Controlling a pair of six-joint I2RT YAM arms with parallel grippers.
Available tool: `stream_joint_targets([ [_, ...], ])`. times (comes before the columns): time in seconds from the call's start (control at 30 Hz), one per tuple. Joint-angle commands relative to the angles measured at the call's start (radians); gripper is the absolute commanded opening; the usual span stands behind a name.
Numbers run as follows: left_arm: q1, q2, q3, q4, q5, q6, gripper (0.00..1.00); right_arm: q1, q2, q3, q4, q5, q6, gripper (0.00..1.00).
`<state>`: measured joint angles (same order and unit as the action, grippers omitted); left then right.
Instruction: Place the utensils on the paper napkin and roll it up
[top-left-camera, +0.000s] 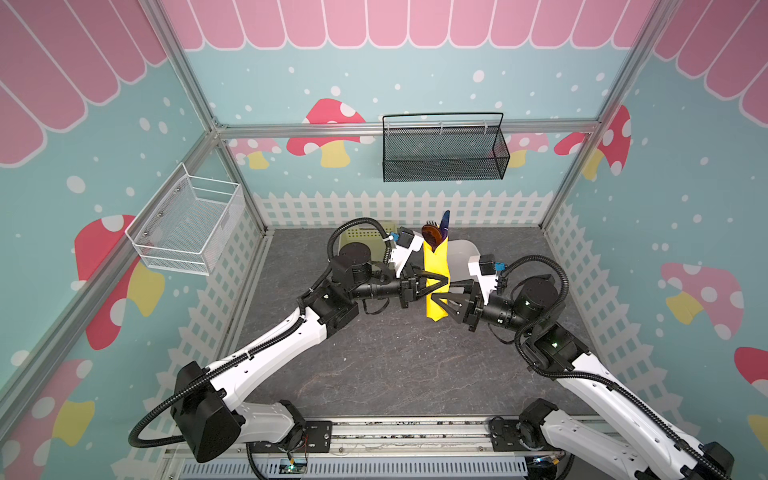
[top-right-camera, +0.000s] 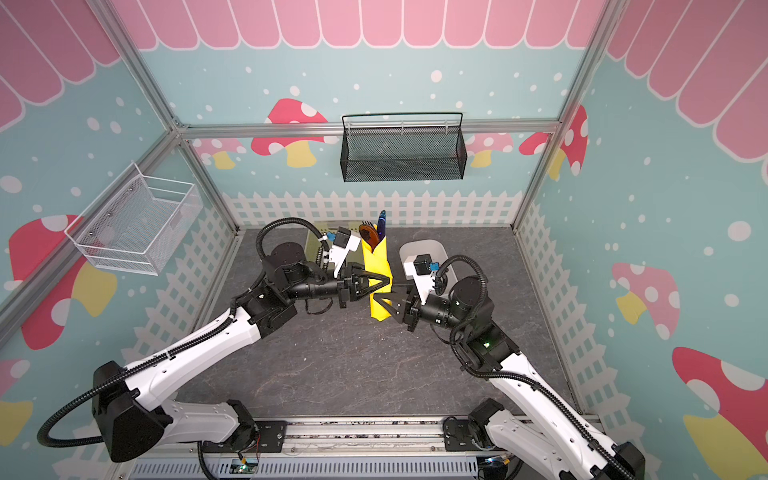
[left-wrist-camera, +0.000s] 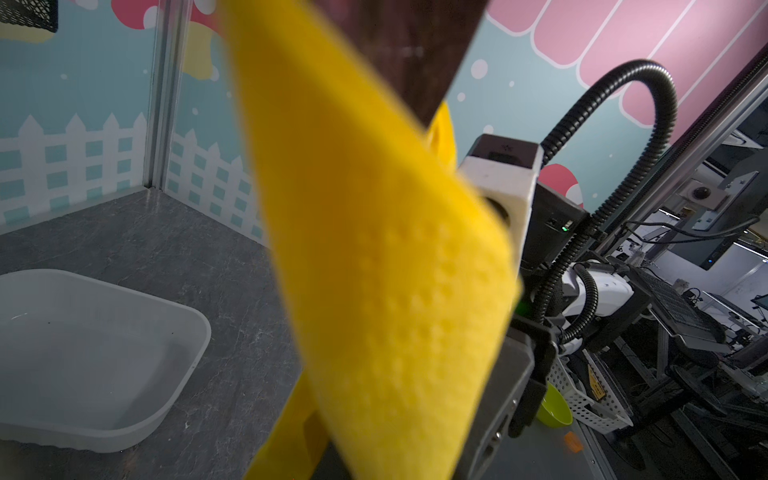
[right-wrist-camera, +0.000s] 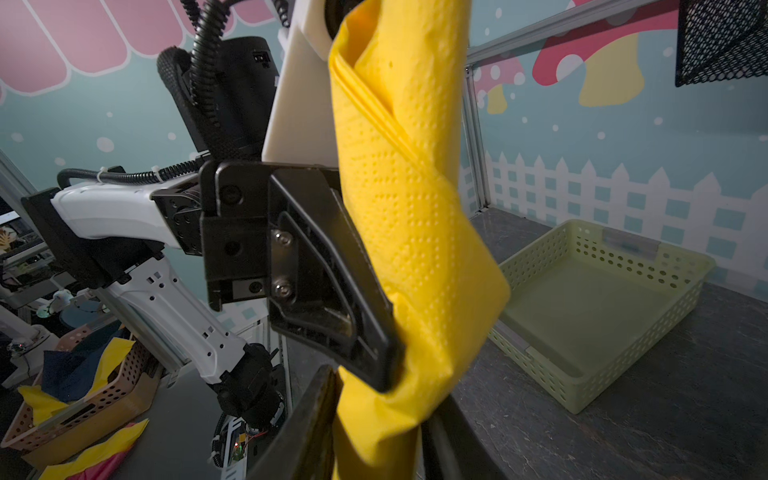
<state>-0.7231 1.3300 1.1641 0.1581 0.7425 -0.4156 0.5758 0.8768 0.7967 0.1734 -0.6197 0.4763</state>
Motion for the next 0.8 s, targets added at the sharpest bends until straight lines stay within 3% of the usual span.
stream_joint_targets([
  [0.0,-0.009,-0.003,0.042,0.082,0.032,-0.012,0.08,-0.001,-0.002,0.030,0.027,-0.024,-0.008,0.31],
  [0.23,-0.009,-0.024,0.037,0.083,0.022,-0.011,0.15,0.000,-0.036,0.027,0.025,0.034,-0.007,0.13],
  [0.47,0.034,-0.126,-0.009,0.044,-0.014,0.000,0.44,0.000,-0.099,0.039,0.027,0.090,-0.014,0.07],
  [0.57,0.056,-0.162,-0.021,0.054,0.043,0.006,0.54,0.000,-0.117,0.045,0.034,0.080,-0.023,0.05],
  [0.77,0.056,-0.151,0.008,0.055,0.168,0.040,0.63,-0.001,-0.135,0.036,0.133,-0.034,-0.024,0.00],
])
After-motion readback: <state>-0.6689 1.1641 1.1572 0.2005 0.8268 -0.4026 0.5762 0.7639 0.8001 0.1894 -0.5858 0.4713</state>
